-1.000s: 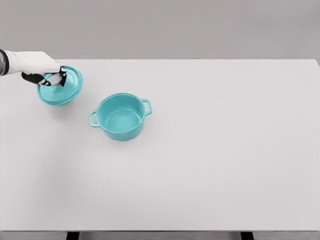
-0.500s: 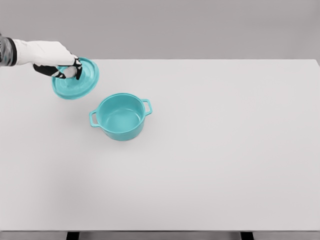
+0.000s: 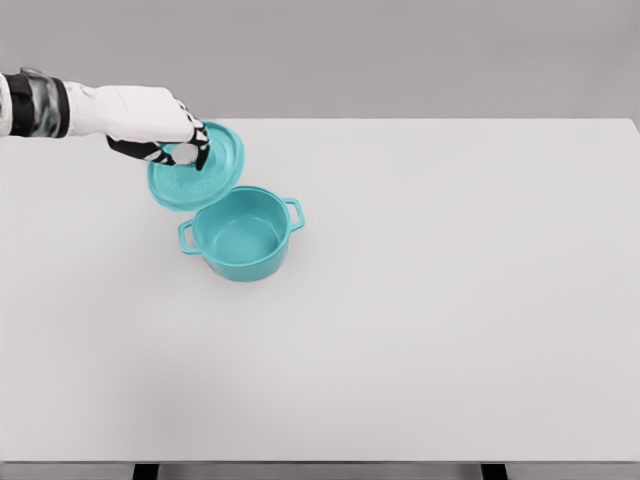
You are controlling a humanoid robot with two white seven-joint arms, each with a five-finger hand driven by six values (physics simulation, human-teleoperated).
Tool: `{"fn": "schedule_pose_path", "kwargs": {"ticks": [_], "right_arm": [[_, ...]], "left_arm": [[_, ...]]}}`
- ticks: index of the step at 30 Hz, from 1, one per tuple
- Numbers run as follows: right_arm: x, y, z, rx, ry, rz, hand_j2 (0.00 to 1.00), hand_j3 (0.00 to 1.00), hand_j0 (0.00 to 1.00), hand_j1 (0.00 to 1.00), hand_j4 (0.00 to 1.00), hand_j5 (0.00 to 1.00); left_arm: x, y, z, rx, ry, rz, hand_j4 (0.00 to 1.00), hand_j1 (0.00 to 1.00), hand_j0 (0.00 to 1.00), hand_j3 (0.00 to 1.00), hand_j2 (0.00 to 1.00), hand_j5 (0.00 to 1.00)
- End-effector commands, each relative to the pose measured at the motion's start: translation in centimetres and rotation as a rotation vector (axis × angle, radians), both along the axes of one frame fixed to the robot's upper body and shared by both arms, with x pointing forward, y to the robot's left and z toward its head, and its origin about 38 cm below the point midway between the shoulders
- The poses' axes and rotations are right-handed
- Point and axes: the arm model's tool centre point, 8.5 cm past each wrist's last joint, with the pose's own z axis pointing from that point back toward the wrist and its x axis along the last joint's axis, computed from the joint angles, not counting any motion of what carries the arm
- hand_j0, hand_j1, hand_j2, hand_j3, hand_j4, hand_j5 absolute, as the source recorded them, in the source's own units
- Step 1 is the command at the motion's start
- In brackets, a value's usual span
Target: Cover the pot with left arm
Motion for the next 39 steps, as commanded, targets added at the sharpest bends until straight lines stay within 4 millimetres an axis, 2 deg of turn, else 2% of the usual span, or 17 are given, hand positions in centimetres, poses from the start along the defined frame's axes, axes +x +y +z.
{"fn": "schedule_pose_path", "kwargs": {"ticks": [1, 9, 26, 39], "right_arm": [[0.0, 0.0, 0.0, 0.0, 0.0, 0.0, 1.0, 1.0, 1.0, 1.0, 1.0, 1.0], [0.0, 0.0, 0.0, 0.0, 0.0, 0.0, 1.0, 1.0, 1.0, 1.0, 1.0, 1.0], [0.0, 0.0, 0.0, 0.0, 0.0, 0.0, 1.0, 1.0, 1.0, 1.0, 1.0, 1.0], [0.0, 0.0, 0.0, 0.0, 0.0, 0.0, 1.0, 1.0, 1.0, 1.0, 1.0, 1.0]], "left_arm": [[-0.5, -1.0, 0.2, -0.007, -0.005, -0.031, 0.5, 0.5, 0.5, 0.5, 0.5, 0.5], [-2.6, -3.9, 0.0, -0.024, 0.016, -0.142, 0.5, 0.5, 0.5, 0.5, 0.5, 0.5], [-3.2, -4.7, -2.6, 0.011, 0.076, -0.167, 0.51, 0.51, 0.51, 0.51, 0.51, 0.51], [-3.2, -5.1, -3.3, 0.023, 0.085, -0.174, 0.51, 0.51, 0.51, 0.51, 0.51, 0.51]]}}
